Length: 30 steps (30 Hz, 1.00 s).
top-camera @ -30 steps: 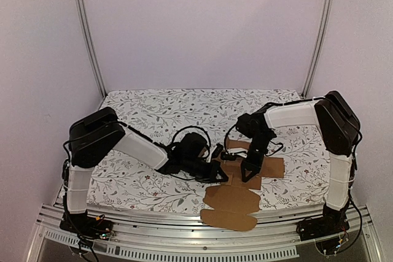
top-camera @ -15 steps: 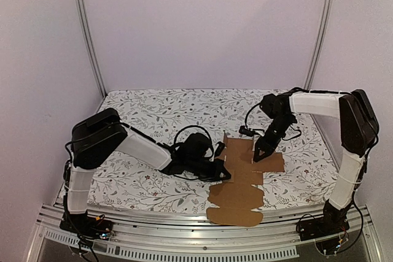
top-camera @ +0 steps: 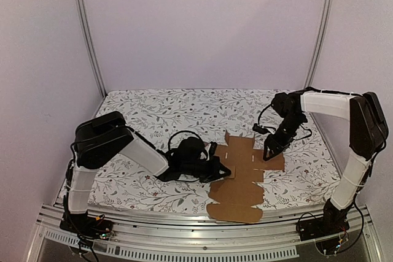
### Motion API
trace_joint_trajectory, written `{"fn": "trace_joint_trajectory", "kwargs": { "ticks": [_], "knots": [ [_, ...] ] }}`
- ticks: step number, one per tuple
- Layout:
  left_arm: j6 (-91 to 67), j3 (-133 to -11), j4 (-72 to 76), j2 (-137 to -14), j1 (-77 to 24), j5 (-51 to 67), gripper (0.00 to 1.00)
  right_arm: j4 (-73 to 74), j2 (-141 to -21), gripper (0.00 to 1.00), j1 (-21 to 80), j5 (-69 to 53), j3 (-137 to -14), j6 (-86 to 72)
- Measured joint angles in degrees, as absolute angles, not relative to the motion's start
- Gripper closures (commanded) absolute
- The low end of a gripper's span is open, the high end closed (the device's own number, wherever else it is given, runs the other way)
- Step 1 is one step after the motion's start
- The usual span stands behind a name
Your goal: Fold the paper box
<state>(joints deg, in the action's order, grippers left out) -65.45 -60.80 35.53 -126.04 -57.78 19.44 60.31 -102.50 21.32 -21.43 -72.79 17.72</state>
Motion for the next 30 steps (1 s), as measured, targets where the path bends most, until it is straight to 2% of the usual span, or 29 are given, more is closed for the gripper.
{"fn": "trace_joint_trajectory", "kwargs": {
  "ticks": [5, 10, 19, 30],
  "knots": [
    [-71.6, -60.1, 39.7, -126.8, -57.7, 16.8, 1.00, 60.4, -105.6, 0.55, 20.8, -19.7, -73.3, 16.4],
    [-71.8, -60.4, 37.6, -126.2, -58.5, 13.3, 1.00, 61.2, -110.2, 0.53, 20.7, -18.6, -73.6, 15.9],
    [-60.7, -67.3, 20.0, -124.4, -60.1, 9.0, 1.00, 64.4, -119.7, 0.54, 21.4, -18.3, -85.2, 14.2],
    [-44.3, -75.7, -9.7, -120.4, -61.3, 1.8, 1.00, 66.2, -127.9, 0.55, 28.8, -17.9, -99.2, 14.9]
  ]
}}
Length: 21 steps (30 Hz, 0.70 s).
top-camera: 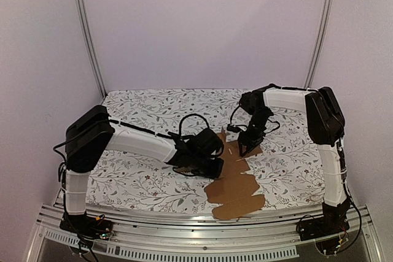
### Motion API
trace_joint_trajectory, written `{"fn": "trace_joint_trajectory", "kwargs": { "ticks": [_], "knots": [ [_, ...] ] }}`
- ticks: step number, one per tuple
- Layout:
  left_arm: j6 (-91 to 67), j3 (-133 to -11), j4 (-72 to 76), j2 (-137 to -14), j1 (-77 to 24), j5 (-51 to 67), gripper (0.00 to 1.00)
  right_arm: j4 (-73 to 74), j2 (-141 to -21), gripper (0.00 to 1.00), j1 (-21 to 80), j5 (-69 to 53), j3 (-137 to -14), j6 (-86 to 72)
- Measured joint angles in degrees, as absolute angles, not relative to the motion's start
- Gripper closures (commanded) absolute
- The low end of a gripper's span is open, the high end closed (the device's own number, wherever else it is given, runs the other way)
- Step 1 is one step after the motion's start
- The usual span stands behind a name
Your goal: Fold the paper box
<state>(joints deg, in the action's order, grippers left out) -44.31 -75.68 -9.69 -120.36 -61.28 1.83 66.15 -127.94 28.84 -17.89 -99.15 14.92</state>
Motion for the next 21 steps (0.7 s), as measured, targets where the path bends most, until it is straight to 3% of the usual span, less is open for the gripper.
{"fn": "trace_joint_trajectory", "kwargs": {
  "ticks": [8, 21],
  "knots": [
    [-38.3, -80.2, -23.9, -120.2, -64.6, -3.7, 1.00, 65.5, -133.9, 0.52, 33.0, -19.2, -111.4, 16.7],
    [-39.8, -79.5, -23.2, -119.9, -65.1, -2.4, 1.00, 66.1, -121.3, 0.47, 31.4, -21.5, -92.7, 12.2]
  ]
}}
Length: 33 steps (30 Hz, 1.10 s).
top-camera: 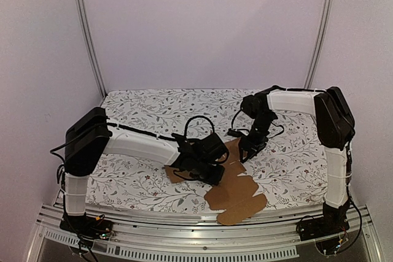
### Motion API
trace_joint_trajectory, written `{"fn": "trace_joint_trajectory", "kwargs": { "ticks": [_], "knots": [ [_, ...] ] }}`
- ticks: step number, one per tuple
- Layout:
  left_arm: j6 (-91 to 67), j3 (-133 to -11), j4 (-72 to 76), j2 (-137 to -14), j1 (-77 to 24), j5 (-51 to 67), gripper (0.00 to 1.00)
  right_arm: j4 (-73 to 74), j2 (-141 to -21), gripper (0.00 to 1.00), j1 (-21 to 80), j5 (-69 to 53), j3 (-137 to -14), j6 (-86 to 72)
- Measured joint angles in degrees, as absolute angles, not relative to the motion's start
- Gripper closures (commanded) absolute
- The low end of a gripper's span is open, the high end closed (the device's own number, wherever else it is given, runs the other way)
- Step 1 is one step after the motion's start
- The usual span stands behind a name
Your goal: Fold the paper box
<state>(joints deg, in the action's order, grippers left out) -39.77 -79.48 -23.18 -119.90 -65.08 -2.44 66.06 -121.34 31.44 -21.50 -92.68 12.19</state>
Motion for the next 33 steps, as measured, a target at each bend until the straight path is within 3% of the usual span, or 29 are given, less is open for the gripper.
{"fn": "trace_joint_trajectory", "kwargs": {
  "ticks": [33],
  "knots": [
    [-42.0, -78.5, -20.0, -119.9, -65.1, 1.0, 1.00, 66.7, -123.1, 0.51, 32.0, -42.6, -91.4, 12.0]
  ]
}}
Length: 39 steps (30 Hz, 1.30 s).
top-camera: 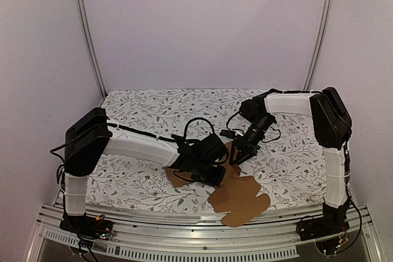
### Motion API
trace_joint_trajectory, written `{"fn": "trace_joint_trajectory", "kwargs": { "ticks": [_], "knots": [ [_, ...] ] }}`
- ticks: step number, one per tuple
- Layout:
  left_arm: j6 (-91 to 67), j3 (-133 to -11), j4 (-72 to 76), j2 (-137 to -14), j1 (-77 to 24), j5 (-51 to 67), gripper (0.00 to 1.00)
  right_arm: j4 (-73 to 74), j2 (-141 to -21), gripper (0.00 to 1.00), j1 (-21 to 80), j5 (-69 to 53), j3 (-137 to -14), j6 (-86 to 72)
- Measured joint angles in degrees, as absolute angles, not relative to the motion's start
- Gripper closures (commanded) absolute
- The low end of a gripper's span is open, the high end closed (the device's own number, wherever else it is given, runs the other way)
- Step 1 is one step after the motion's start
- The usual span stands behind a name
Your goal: Fold the paper box
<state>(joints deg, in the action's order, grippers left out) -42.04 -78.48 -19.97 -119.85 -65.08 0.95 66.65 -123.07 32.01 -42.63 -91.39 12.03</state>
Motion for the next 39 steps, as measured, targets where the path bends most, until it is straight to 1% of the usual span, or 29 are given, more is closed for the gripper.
{"fn": "trace_joint_trajectory", "kwargs": {
  "ticks": [7, 17, 23, 33, 39],
  "knots": [
    [-42.2, -77.3, -18.6, -119.4, -65.1, 0.8, 1.00, 67.1, -124.2, 0.55, 32.6, -48.0, -91.4, 12.6],
    [-42.3, -75.3, -16.5, -118.6, -65.1, 0.2, 1.00, 67.3, -130.9, 0.70, 32.6, -52.0, -91.9, 12.6],
    [-42.3, -74.3, -15.2, -118.2, -65.1, -0.1, 1.00, 65.7, -131.6, 0.77, 33.0, -49.2, -91.7, 11.3],
    [-41.7, -72.9, -13.4, -117.6, -65.4, -1.6, 1.00, 60.4, -128.5, 0.93, 34.2, -41.9, -88.9, 8.6],
    [-40.9, -72.3, -13.0, -117.2, -65.3, -2.7, 1.00, 58.8, -127.1, 0.96, 35.3, -38.0, -88.0, 7.7]
  ]
}}
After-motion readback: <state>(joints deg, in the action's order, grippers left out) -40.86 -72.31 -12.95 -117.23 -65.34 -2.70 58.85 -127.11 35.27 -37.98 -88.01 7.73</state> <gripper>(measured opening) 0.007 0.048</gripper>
